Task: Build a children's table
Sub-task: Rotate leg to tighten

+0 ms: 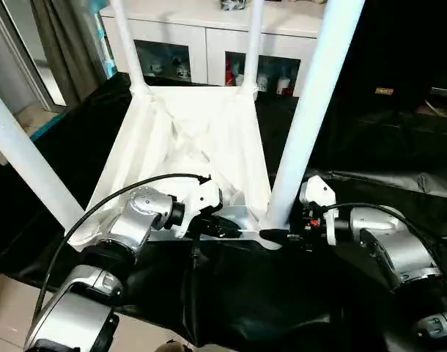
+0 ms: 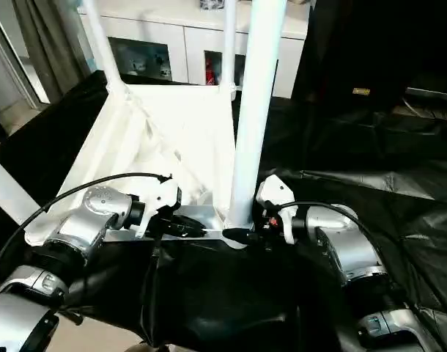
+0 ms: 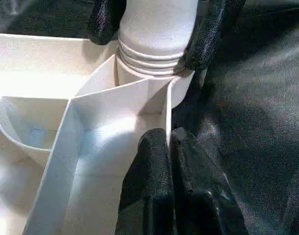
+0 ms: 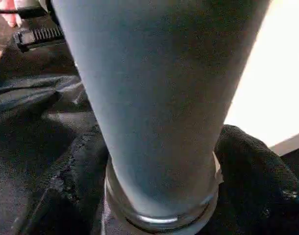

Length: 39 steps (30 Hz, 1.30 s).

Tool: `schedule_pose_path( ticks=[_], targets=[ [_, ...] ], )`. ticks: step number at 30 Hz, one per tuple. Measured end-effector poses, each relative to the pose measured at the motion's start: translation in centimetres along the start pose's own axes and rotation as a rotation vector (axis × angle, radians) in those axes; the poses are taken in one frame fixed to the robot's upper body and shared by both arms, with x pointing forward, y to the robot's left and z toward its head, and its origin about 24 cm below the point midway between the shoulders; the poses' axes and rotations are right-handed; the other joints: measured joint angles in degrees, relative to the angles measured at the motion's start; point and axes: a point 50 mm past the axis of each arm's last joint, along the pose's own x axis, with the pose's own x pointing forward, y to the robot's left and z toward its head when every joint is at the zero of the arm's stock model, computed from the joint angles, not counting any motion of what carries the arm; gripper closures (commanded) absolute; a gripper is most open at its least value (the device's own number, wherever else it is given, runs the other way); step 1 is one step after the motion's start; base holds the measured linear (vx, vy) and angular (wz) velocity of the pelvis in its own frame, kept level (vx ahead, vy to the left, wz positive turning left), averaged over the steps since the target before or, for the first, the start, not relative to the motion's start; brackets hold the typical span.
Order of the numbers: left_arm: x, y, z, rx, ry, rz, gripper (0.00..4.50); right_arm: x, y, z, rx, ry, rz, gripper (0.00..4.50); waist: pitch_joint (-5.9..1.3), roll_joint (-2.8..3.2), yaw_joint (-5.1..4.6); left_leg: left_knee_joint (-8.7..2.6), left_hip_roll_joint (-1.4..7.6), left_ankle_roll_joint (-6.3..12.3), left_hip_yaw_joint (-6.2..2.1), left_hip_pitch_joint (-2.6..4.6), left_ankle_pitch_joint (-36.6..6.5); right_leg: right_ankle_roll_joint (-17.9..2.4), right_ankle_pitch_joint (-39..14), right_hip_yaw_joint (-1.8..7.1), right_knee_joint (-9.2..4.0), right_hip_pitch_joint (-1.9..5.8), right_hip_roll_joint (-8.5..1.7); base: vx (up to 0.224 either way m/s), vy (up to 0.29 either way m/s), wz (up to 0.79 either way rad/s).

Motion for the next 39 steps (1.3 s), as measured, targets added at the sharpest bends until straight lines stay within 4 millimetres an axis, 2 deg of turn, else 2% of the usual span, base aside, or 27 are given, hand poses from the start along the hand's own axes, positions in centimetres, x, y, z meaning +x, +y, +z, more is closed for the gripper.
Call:
schedule_pose_path(
  ticks=[2,4,8,10,12,15,19,21,23,30,32,35,39],
  targets=[
    [0.0,-0.1,0.0,0.000,-0.001,-0.009,4.50,-0.1,0.3,-0.1,0.012,-0.005,0.009,1.43,-0.01,0.01,0.11,0.00,0.00,0.00,0.00,-0.01,0.0,0.0,0.0,-0.01,-0.01,0.00,0.00,0.000,0.000,0.00],
    [0.0,-0.1,0.0,-0.003,0.000,-0.005,4.50,0.0,0.4,-0.2,0.017,-0.007,0.007,1.70,-0.01,0.02,0.15,0.00,0.00,0.00,0.00,-0.01,0.0,0.0,0.0,-0.01,0.00,0.00,0.00,0.000,0.000,0.00],
    [0.8,0.4,0.1,-0.001,0.009,0.071,4.50,0.3,0.0,-0.7,0.036,-0.009,-0.102,1.77,-0.01,-0.03,-0.09,0.11,0.00,0.00,0.00,0.13,0.0,0.0,0.0,0.03,0.02,0.13,0.00,0.000,0.000,0.00],
    [1.5,1.0,0.3,-0.020,0.009,0.153,4.50,1.1,-0.9,-0.8,0.064,-0.029,-0.231,1.81,-0.03,-0.03,-0.57,0.12,-0.04,0.00,0.00,0.31,0.0,0.0,0.0,0.09,0.00,0.27,0.00,0.000,0.000,0.00],
    [2.4,1.8,0.7,-0.054,0.014,0.263,4.50,2.1,-2.0,-0.6,0.117,-0.053,-0.413,1.81,-0.01,-0.06,-1.60,0.11,-0.07,0.00,-0.03,0.32,0.0,0.2,-0.1,0.07,-0.10,0.19,-0.02,-0.054,0.004,-0.03],
    [4.1,2.3,1.3,-0.104,0.008,0.362,4.50,3.1,-2.9,-0.6,0.193,-0.077,-0.597,1.82,-0.01,-0.06,-2.11,0.12,-0.11,0.00,-0.12,0.37,0.0,0.2,-0.1,0.04,-0.15,0.21,-0.01,-0.019,0.002,-0.02],
    [5.4,2.6,1.8,-0.139,0.011,0.448,4.50,4.5,-3.2,-0.3,0.249,-0.082,-0.747,1.82,-0.04,-0.01,-2.09,0.10,-0.13,0.00,-0.23,0.38,0.0,0.3,-0.1,-0.01,-0.16,0.31,-0.01,0.000,0.000,0.00],
    [6.0,2.7,2.0,-0.148,0.011,0.481,4.50,5.0,-3.5,-0.1,0.266,-0.080,-0.800,1.82,-0.07,0.31,-2.10,0.10,-0.19,0.00,-0.26,0.37,0.0,0.3,-0.1,0.01,-0.28,0.36,-0.01,0.000,0.000,0.00],
    [6.2,2.7,2.0,-0.148,0.009,0.498,4.50,5.3,-3.6,0.1,0.266,-0.082,-0.830,1.26,-0.10,0.42,-2.30,0.10,-0.29,0.01,-0.28,0.37,0.0,0.3,-0.1,0.01,-0.29,0.38,-0.09,0.000,0.000,0.00],
    [6.0,2.9,2.0,-0.139,0.014,0.526,4.50,5.9,-3.3,0.0,0.220,-0.077,-0.820,0.62,-0.05,0.33,-3.13,0.08,-0.30,0.01,-0.36,0.29,0.0,0.3,-0.2,-0.03,-0.41,0.37,-0.09,0.000,0.000,0.00],
    [5.6,3.0,1.9,-0.129,0.013,0.513,4.50,5.6,-3.3,0.0,0.182,-0.071,-0.762,0.56,0.00,0.27,-3.17,0.02,-0.30,0.01,-0.37,0.26,0.0,0.3,-0.2,-0.05,-0.42,0.29,-0.08,0.000,0.000,0.00],
    [5.0,3.0,1.7,-0.114,0.008,0.466,4.50,4.4,-3.1,-0.4,0.122,-0.060,-0.660,0.56,0.01,0.26,-3.02,-0.10,-0.29,0.01,-0.37,0.20,0.0,0.3,-0.1,-0.06,-0.42,0.21,-0.06,0.000,0.000,0.00],
    [3.1,2.8,0.9,-0.088,0.006,0.376,4.50,2.7,-2.4,-0.6,0.061,-0.050,-0.479,0.56,0.05,0.19,-2.83,-0.18,-0.19,0.01,-0.36,0.18,0.0,0.3,-0.1,-0.08,-0.18,0.13,0.00,0.000,0.000,0.00]
  ],
)
